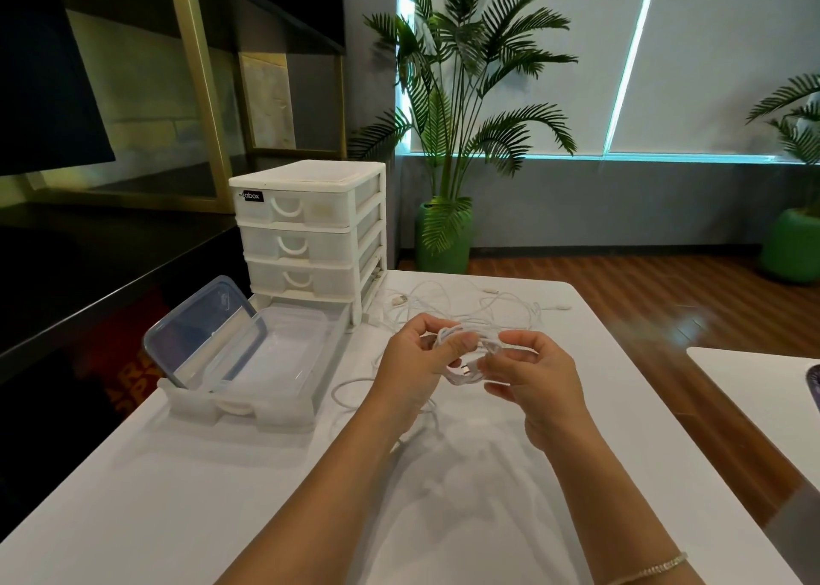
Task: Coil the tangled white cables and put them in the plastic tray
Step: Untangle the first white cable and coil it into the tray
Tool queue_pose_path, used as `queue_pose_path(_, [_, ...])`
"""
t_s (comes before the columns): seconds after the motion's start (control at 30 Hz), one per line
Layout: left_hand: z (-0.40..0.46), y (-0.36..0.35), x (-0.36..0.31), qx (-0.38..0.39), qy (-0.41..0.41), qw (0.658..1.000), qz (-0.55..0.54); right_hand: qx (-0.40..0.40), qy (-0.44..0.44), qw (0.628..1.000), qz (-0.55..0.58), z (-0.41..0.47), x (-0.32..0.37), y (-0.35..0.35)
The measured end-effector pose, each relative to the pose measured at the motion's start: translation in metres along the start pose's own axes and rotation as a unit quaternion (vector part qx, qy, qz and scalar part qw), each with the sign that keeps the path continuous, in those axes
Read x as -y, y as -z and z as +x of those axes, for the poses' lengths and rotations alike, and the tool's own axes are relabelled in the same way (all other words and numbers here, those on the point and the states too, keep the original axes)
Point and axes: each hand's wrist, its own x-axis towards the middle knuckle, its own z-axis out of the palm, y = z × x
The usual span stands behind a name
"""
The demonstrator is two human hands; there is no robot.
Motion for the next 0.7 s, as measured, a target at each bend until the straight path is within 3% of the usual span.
queue_pose_path(0.13, [-0.003,0.003,0.0,0.078,0.002,0.986,0.146,-0.051,0.022,0.998,0.012,0.004,-0.002,0.005])
queue_pose_path(0.23, [-0.005,0.001,0.0,0.066,-0.057,0.962,0.259,-0.052,0.03,0.998,0.016,0.005,0.0,0.005])
queue_pose_path(0.5, [-0.011,0.0,-0.001,-0.017,-0.11,0.957,0.269,-0.049,0.052,0.997,0.025,0.004,0.002,0.004])
queue_pose_path(0.7, [-0.009,-0.003,-0.001,-0.046,-0.095,0.968,0.225,-0.06,0.093,0.994,0.017,0.002,0.0,0.001])
